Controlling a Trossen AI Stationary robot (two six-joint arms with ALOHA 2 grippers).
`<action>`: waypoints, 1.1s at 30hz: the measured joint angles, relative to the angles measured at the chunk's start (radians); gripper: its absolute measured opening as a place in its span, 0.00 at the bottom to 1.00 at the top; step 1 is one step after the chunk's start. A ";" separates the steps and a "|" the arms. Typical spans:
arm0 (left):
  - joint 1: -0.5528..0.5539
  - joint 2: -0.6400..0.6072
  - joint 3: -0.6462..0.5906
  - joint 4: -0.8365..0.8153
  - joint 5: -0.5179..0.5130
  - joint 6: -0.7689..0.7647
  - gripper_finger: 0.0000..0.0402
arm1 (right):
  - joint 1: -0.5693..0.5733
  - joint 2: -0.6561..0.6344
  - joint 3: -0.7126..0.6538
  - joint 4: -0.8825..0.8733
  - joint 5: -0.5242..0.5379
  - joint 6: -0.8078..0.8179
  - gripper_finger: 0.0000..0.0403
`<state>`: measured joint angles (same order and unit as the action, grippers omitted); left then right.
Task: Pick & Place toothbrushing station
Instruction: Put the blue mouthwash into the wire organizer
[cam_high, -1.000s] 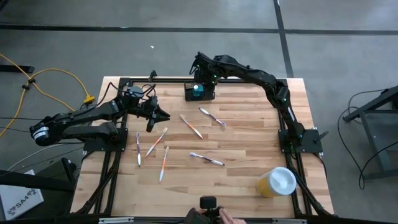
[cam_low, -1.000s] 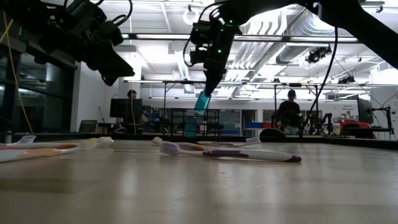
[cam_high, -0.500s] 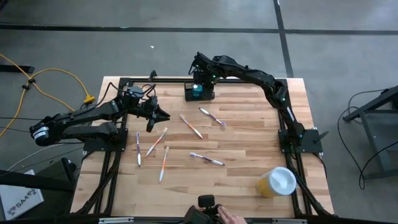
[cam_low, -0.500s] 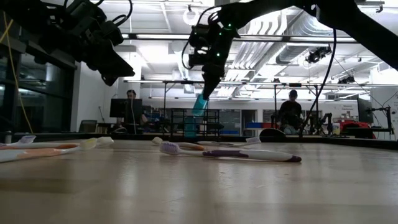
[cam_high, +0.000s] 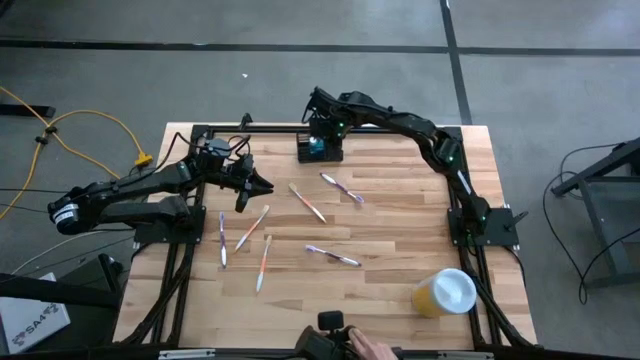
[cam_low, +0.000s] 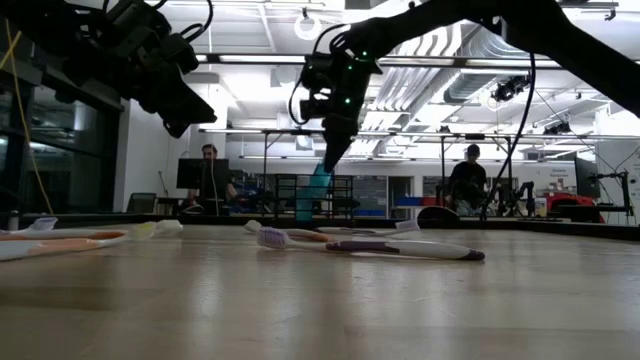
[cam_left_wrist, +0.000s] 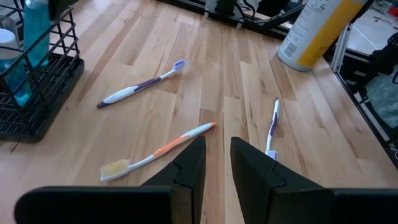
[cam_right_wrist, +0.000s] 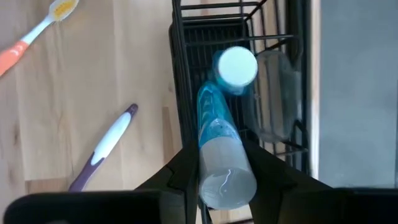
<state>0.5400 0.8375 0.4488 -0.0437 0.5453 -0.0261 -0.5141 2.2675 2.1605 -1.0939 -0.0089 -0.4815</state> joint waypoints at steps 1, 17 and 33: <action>0.000 0.000 0.000 0.000 0.000 0.000 0.18 | -0.001 0.004 0.000 0.000 0.000 -0.004 0.22; 0.000 0.000 0.000 0.000 0.000 0.000 0.18 | -0.010 0.020 0.002 0.000 -0.008 -0.040 0.23; 0.000 0.000 0.000 0.000 0.000 0.000 0.18 | -0.024 0.027 0.002 0.002 -0.028 -0.047 0.23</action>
<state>0.5400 0.8379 0.4488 -0.0438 0.5453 -0.0261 -0.5377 2.2948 2.1624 -1.0917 -0.0364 -0.5282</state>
